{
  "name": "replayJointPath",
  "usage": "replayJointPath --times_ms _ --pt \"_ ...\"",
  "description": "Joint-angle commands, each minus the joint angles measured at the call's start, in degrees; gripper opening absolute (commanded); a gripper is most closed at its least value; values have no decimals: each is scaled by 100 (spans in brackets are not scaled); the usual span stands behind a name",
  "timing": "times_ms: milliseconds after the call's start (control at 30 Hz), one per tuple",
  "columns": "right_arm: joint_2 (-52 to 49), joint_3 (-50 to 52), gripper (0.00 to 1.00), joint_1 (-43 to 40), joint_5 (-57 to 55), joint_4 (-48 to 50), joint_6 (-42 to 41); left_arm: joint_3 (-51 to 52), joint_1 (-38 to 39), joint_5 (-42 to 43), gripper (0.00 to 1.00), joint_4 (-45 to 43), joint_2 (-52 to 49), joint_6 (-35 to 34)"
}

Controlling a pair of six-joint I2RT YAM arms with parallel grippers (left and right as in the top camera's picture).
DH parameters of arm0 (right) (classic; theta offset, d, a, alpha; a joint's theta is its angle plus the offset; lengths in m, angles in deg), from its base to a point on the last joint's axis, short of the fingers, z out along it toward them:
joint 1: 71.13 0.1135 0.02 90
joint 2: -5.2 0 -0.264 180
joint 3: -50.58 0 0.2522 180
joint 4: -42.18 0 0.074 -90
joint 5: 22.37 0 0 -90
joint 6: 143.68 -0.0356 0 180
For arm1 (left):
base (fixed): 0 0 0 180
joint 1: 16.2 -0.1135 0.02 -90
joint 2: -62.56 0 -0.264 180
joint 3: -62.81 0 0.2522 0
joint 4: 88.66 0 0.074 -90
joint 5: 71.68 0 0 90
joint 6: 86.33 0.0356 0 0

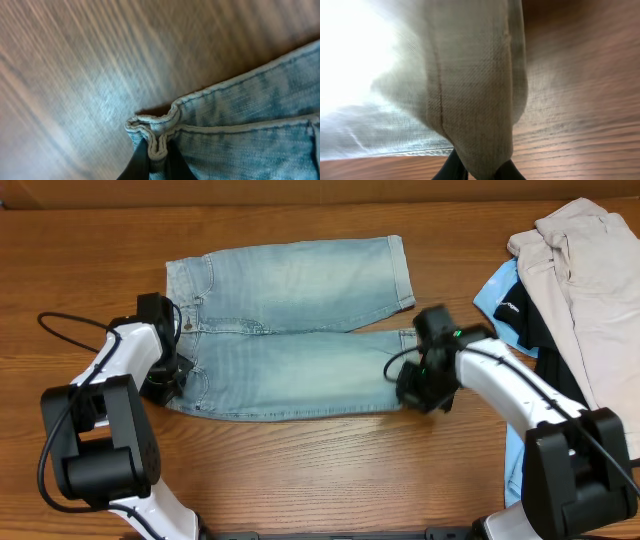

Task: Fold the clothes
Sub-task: 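Lift the shorts with both grippers and fold the front edge toward the back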

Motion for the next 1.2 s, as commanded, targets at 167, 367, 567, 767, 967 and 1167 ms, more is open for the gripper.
replayJointPath --times_ms 167,367,567,767,967,1167 --pt "98 -1414 4 -411 -286 -748 579 -1062 -66 155 4 1023 -282 669" --pt "214 -2127 4 -511 -286 -1246 695 -2133 -66 160 4 1718 -251 868" --pt "490 -2509 4 -511 -289 -1572 710 -3287 -66 199 4 2441 -103 1298" --pt "1034 -2535 4 -511 -291 -1735 686 -4046 -66 393 4 2861 343 1733" --pt "1648 -2535 4 -509 -437 -1993 654 -4107 -66 409 4 3008 1093 1827" --pt "2096 -2531 4 -509 -562 -2317 640 -4107 -66 358 4 3294 1609 1871"
